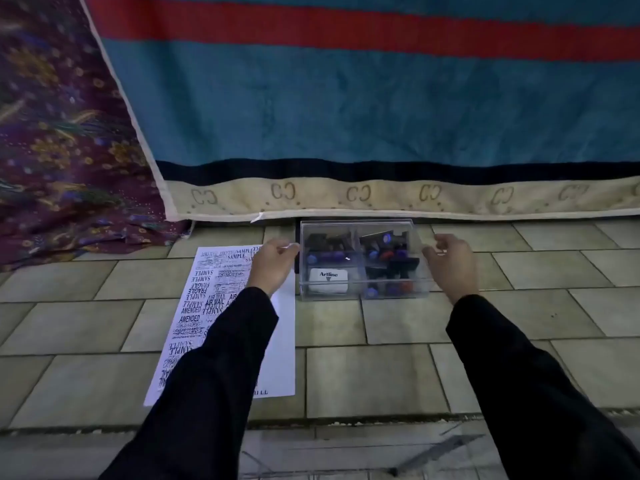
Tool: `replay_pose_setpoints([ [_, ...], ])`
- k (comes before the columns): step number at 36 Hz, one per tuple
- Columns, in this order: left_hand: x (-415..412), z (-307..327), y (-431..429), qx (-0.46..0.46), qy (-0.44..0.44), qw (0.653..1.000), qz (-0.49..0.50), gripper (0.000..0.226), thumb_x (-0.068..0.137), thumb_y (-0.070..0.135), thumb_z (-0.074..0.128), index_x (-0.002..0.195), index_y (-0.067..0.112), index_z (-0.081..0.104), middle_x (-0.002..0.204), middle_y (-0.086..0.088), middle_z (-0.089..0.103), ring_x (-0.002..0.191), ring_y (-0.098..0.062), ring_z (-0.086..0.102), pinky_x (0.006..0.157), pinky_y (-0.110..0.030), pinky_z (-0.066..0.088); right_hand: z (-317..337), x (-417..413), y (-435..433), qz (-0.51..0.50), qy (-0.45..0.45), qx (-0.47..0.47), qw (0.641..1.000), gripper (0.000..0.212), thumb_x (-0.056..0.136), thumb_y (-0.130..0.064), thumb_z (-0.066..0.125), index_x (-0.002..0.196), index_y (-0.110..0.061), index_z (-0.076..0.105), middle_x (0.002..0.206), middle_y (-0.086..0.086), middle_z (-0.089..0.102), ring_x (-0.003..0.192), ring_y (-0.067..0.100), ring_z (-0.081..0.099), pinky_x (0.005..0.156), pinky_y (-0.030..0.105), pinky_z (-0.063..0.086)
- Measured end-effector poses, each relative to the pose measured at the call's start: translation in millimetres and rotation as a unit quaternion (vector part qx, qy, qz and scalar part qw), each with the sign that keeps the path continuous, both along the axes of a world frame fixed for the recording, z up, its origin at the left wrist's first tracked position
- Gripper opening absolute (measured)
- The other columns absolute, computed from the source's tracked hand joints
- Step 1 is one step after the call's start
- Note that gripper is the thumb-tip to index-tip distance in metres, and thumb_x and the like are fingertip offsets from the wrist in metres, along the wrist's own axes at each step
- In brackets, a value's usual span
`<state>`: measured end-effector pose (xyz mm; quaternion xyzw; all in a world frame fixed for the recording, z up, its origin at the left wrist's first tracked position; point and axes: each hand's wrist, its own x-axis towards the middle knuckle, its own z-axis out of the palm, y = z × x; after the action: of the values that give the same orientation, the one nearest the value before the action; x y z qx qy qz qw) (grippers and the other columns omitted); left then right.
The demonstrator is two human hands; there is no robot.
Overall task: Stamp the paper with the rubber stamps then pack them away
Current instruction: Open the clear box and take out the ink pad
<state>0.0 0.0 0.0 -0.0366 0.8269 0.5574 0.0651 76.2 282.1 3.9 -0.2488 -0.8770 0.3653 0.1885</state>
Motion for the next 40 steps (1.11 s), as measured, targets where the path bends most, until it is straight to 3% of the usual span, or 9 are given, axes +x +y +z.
replay_pose_setpoints([
  [4, -1.1, -5.2, 7.1, -0.026, -0.023, 0.999, -0.004, 0.033, 0.093, 0.028, 0.062, 0.116, 0.005, 0.063, 0.118, -0.017, 0.066, 0.113, -0.033, 0.06, 0.097, -0.043, 0.05, -8.2, -6.1, 4.2, -0.025, -0.077, -0.02, 0.997, 0.039, 0.092, -0.022, 0.057, 0.124, 0.001, 0.056, 0.117, 0.021, 0.063, 0.111, 0.034, 0.056, 0.093, 0.035, 0.043],
  [7, -2.6, -10.3, 10.8, -0.024, -0.016, 1.0, -0.002, 0.023, 0.091, 0.021, 0.064, 0.109, 0.007, 0.066, 0.113, -0.018, 0.068, 0.11, -0.034, 0.062, 0.095, -0.045, 0.051, -13.6, -9.4, 5.4, -0.015, -0.097, -0.009, 0.995, 0.03, 0.092, -0.02, 0.053, 0.112, 0.0, 0.065, 0.111, 0.022, 0.066, 0.106, 0.036, 0.059, 0.088, 0.034, 0.044],
  [15, 0.0, -8.9, 13.6, -0.039, 0.041, 0.998, 0.009, 0.023, 0.089, 0.01, 0.067, 0.109, 0.002, 0.071, 0.102, -0.018, 0.071, 0.098, -0.034, 0.066, 0.088, -0.045, 0.055, -14.9, -10.4, 3.9, -0.015, -0.049, -0.018, 0.999, 0.022, 0.09, -0.013, 0.058, 0.104, -0.001, 0.071, 0.106, 0.016, 0.07, 0.103, 0.03, 0.062, 0.083, 0.025, 0.043],
  [21, 5.0, 3.9, 11.0, -0.094, 0.122, 0.988, -0.006, 0.012, 0.088, 0.009, 0.064, 0.089, 0.001, 0.074, 0.077, -0.014, 0.066, 0.071, -0.034, 0.065, 0.074, -0.044, 0.056, -6.6, -6.7, 2.0, -0.027, 0.011, -0.027, 0.999, 0.021, 0.089, -0.009, 0.057, 0.103, -0.003, 0.072, 0.102, 0.013, 0.072, 0.099, 0.028, 0.064, 0.074, 0.018, 0.037],
  [26, 9.6, 17.9, 0.9, -0.086, 0.137, 0.987, -0.02, 0.006, 0.088, 0.01, 0.067, 0.089, 0.007, 0.072, 0.08, -0.008, 0.063, 0.071, -0.028, 0.062, 0.079, -0.048, 0.056, 9.1, 7.3, -1.9, -0.033, 0.058, -0.056, 0.996, 0.018, 0.086, -0.009, 0.06, 0.097, -0.005, 0.073, 0.092, 0.008, 0.072, 0.083, 0.016, 0.061, 0.072, 0.021, 0.039],
  [29, 20.7, 22.5, -9.8, -0.101, 0.136, 0.985, -0.021, 0.016, 0.087, 0.015, 0.07, 0.1, 0.006, 0.075, 0.082, -0.001, 0.067, 0.079, -0.03, 0.069, 0.082, -0.044, 0.056, 12.8, 24.9, -7.2, -0.033, 0.067, -0.087, 0.993, 0.017, 0.083, -0.01, 0.061, 0.094, -0.007, 0.073, 0.086, 0.004, 0.071, 0.078, 0.014, 0.061, 0.071, 0.022, 0.041],
  [32, 40.1, 22.7, -20.6, -0.108, 0.13, 0.985, -0.022, 0.02, 0.086, 0.018, 0.072, 0.104, 0.013, 0.075, 0.075, 0.015, 0.062, 0.071, -0.025, 0.07, 0.082, -0.038, 0.056, 10.1, 46.0, -11.8, -0.028, 0.056, -0.103, 0.993, 0.012, 0.081, -0.01, 0.063, 0.088, -0.008, 0.073, 0.077, 0.005, 0.069, 0.066, 0.013, 0.057, 0.064, 0.023, 0.042],
  [36, 70.9, 12.2, -31.5, -0.099, 0.115, 0.988, -0.029, 0.021, 0.085, 0.018, 0.073, 0.106, 0.013, 0.074, 0.075, 0.014, 0.065, 0.052, -0.006, 0.065, 0.069, -0.024, 0.055, 1.6, 74.7, -16.4, -0.026, 0.042, -0.117, 0.992, 0.008, 0.078, -0.009, 0.065, 0.081, -0.008, 0.072, 0.07, 0.006, 0.067, 0.061, 0.016, 0.057, 0.06, 0.027, 0.046],
  [40, 100.2, -1.1, -38.1, -0.114, 0.112, 0.986, -0.05, 0.02, 0.085, 0.017, 0.073, 0.105, 0.014, 0.074, 0.076, 0.013, 0.067, 0.049, 0.001, 0.063, 0.059, -0.014, 0.048, -11.3, 99.7, -19.4, -0.031, 0.025, -0.105, 0.994, 0.004, 0.076, -0.009, 0.065, 0.073, -0.009, 0.068, 0.067, 0.003, 0.064, 0.061, 0.017, 0.055, 0.057, 0.025, 0.041],
])
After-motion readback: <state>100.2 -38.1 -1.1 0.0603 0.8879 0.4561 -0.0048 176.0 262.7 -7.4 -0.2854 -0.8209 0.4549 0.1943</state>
